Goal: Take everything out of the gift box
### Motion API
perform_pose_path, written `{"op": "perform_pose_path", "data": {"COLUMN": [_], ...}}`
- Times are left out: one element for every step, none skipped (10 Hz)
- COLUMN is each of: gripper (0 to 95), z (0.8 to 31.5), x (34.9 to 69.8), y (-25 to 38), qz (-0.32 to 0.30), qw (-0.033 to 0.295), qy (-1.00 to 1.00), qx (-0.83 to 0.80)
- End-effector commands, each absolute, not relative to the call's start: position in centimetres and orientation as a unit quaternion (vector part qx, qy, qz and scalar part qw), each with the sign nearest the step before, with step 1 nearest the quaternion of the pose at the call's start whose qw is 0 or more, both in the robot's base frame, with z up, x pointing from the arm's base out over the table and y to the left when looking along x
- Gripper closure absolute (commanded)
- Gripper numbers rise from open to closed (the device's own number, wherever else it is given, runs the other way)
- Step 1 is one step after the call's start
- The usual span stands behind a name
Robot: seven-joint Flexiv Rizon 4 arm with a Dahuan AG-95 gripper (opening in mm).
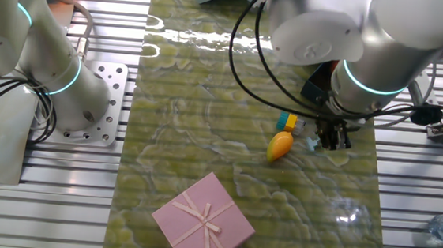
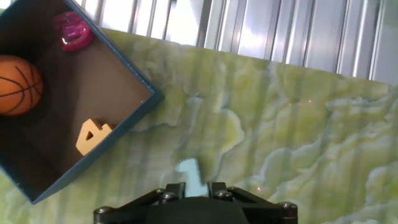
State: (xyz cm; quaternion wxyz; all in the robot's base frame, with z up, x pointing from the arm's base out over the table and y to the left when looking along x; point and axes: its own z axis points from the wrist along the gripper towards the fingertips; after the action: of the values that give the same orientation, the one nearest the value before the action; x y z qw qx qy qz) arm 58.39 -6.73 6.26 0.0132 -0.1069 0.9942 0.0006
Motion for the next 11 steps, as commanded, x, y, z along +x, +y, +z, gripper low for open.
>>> {"op": "perform_pose_path", "data": {"gripper": [76.0,76.0,76.0,76.0,76.0,76.0,76.0,76.0,76.0,76.0,76.0], "z": [6.4,6.5,6.8,8.0,8.9,9.6,9.9,10.2,10.4,10.4,10.9], "x": [58.3,58.3,58.3,58.8,59.2,59.6,59.9,60.1,60.3,60.3,61.3], "y": [-6.7,-6.7,-6.5,-6.0,-5.5,-5.1,-4.9,-4.6,-4.5,-4.5,-3.9], "qz": [0.0,-0.003,-0.005,-0.007,-0.006,-0.006,-0.005,-0.005,-0.004,-0.003,0.002], "qw": [0.014,0.013,0.014,0.013,0.011,0.008,0.007,0.006,0.006,0.007,0.008], "qy": [0.994,0.994,0.994,0.994,0.994,0.994,0.994,0.994,0.994,0.994,0.994], "qx": [-0.107,-0.107,-0.107,-0.107,-0.107,-0.105,-0.104,-0.107,-0.107,-0.107,-0.106]}}
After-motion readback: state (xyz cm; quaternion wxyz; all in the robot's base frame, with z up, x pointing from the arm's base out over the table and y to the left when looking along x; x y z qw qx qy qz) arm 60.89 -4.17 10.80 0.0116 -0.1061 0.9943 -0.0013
